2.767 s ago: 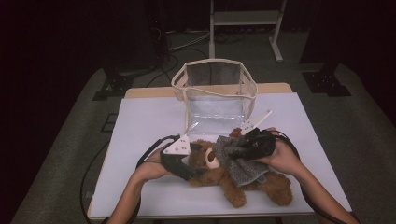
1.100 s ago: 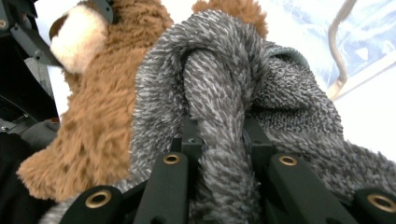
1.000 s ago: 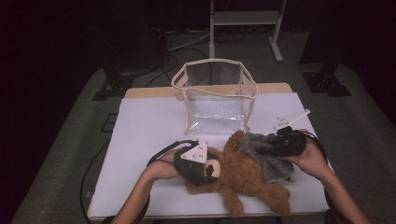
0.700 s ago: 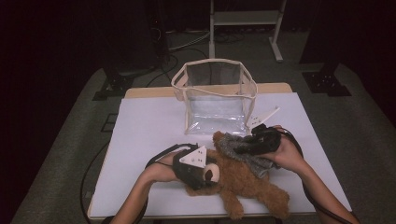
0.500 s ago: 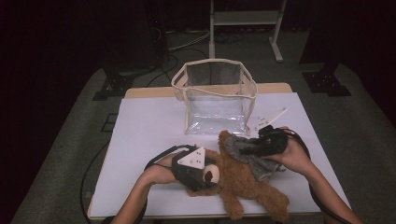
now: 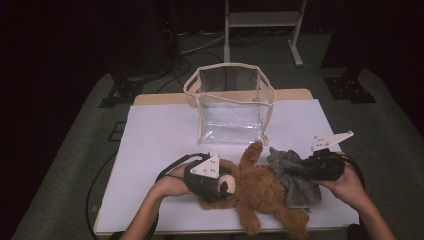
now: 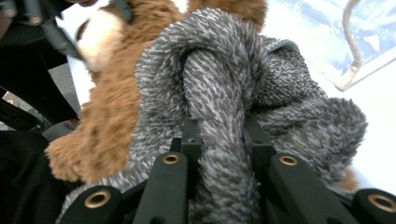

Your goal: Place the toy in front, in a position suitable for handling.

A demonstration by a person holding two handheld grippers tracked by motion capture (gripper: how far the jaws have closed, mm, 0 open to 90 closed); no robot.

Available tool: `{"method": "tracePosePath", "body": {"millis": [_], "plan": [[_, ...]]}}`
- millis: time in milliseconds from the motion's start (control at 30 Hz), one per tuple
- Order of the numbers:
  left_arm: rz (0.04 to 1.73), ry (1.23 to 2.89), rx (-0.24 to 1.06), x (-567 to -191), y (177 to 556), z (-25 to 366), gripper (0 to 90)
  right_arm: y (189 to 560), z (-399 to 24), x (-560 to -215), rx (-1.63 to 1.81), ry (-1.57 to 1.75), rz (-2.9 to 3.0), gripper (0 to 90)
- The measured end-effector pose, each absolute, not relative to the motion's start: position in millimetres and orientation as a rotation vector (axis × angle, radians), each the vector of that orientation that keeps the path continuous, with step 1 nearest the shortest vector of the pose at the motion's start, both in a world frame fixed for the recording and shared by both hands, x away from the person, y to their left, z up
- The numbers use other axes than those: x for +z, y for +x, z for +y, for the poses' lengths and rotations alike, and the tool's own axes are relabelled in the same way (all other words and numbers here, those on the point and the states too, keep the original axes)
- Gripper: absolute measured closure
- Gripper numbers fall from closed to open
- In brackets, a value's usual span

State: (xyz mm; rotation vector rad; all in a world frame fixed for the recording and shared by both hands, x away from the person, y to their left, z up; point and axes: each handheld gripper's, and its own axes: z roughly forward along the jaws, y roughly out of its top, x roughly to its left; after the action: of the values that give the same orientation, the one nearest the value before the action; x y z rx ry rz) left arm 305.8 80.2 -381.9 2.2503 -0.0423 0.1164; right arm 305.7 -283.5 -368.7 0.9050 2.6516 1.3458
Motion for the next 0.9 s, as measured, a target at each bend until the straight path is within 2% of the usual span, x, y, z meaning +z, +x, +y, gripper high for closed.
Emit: {"method": "tracePosePath", "body": {"millis": [367,667,900], "plan": [[0.127,2.202,0.154,-378,329,81,32.1,295,-261,-357,1.338,0.787,2.684,74.5],[0.106,2.228,0.199,-368,325,92,31.2,327,-202,-348,1.288,0.671,2.759,74.5],[0.128,2.247,0.21,-378,325,99,32.2,343,-155,-357,1.178,0.609,2.85,74.4]]}}
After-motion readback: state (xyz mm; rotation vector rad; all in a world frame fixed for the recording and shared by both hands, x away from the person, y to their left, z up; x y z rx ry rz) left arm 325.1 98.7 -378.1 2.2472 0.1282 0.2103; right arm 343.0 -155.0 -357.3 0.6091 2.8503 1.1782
